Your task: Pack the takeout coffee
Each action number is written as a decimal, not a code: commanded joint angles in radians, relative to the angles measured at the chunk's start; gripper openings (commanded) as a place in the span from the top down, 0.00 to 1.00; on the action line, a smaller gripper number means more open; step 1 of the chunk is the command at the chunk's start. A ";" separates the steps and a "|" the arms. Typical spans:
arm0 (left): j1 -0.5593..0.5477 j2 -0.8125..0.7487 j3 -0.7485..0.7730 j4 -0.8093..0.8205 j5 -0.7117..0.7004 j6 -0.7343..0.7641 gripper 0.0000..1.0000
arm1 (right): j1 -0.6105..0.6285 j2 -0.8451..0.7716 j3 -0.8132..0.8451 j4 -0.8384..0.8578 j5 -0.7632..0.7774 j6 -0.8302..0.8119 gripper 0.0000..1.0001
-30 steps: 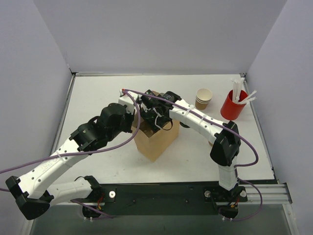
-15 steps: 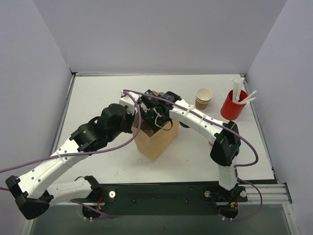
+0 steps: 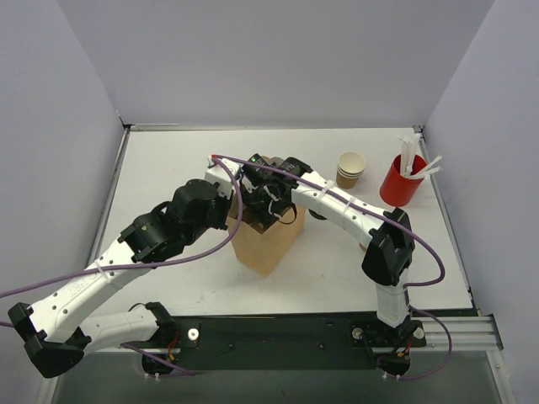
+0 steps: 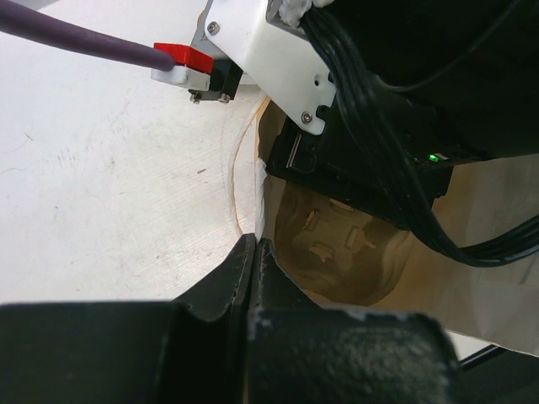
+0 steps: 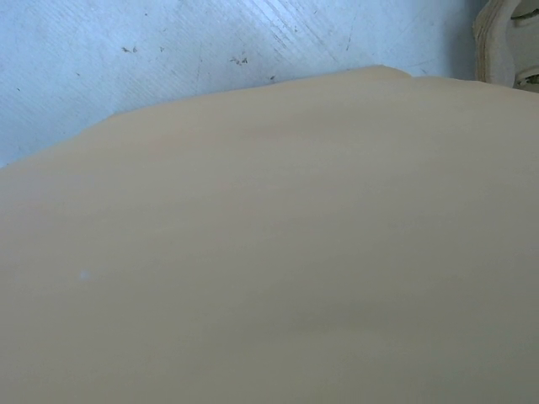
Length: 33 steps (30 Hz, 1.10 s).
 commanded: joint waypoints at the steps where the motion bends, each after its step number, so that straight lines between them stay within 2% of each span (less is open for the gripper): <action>1: -0.013 -0.036 0.018 0.094 -0.005 0.002 1.00 | 0.002 -0.026 -0.016 -0.037 0.048 -0.017 0.59; 6: -0.015 -0.028 0.015 0.096 0.001 -0.001 1.00 | 0.002 -0.035 -0.026 -0.032 0.041 -0.016 0.55; 10: -0.015 -0.030 0.005 0.093 0.007 -0.009 1.00 | 0.002 -0.036 -0.022 -0.032 0.030 -0.014 0.46; 25: -0.015 -0.035 -0.010 0.077 0.032 -0.052 1.00 | -0.001 -0.058 0.073 -0.029 -0.034 0.010 0.22; 33: -0.016 -0.015 -0.004 0.056 0.013 -0.090 1.00 | -0.001 -0.082 0.102 -0.031 -0.048 0.010 0.15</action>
